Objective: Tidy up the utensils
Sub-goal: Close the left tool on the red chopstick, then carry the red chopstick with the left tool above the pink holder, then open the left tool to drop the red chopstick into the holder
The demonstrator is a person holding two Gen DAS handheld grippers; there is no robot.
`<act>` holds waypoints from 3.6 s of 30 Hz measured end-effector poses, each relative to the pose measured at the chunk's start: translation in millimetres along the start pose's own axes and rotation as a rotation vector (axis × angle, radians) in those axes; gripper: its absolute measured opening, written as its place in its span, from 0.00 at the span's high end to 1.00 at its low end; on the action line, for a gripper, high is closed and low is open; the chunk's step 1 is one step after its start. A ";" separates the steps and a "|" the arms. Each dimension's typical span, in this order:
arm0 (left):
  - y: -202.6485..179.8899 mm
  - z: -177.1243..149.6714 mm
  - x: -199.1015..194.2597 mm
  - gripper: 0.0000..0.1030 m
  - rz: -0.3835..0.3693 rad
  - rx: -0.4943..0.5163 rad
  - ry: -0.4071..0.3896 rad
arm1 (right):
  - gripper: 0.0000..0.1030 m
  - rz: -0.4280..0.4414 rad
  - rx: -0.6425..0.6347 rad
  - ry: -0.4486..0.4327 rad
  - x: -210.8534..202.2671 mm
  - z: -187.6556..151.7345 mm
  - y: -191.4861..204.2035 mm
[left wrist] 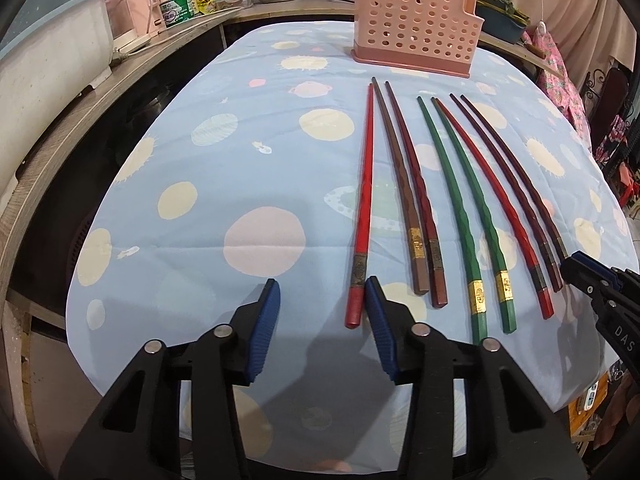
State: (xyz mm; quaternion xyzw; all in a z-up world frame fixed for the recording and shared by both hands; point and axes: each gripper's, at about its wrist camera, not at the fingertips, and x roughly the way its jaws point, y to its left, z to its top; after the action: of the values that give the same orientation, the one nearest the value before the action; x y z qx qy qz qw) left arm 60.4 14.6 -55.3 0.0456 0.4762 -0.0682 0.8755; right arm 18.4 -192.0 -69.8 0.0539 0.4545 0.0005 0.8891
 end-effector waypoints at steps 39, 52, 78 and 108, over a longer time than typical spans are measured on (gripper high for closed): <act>32.0 65.7 -123.3 0.93 -0.119 -0.100 -0.191 | 0.93 0.060 0.052 -0.219 -113.5 53.8 -21.1; 29.4 170.1 -162.2 0.93 -0.138 -0.090 -0.369 | 0.93 0.103 0.070 -0.395 -147.9 156.4 -37.8; -27.3 376.5 -159.3 0.93 -0.149 -0.090 -0.634 | 0.93 0.179 0.156 -0.629 -124.8 379.1 -38.8; -35.9 331.0 -105.7 0.64 -0.074 -0.059 -0.486 | 0.62 0.145 0.132 -0.517 -81.9 332.1 -31.3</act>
State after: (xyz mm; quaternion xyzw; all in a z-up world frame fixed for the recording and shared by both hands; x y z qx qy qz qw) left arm 271.8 -60.7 212.5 -0.0150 0.2550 -0.0954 0.9621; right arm 237.3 -258.9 186.3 0.1424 0.2065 0.0205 0.9678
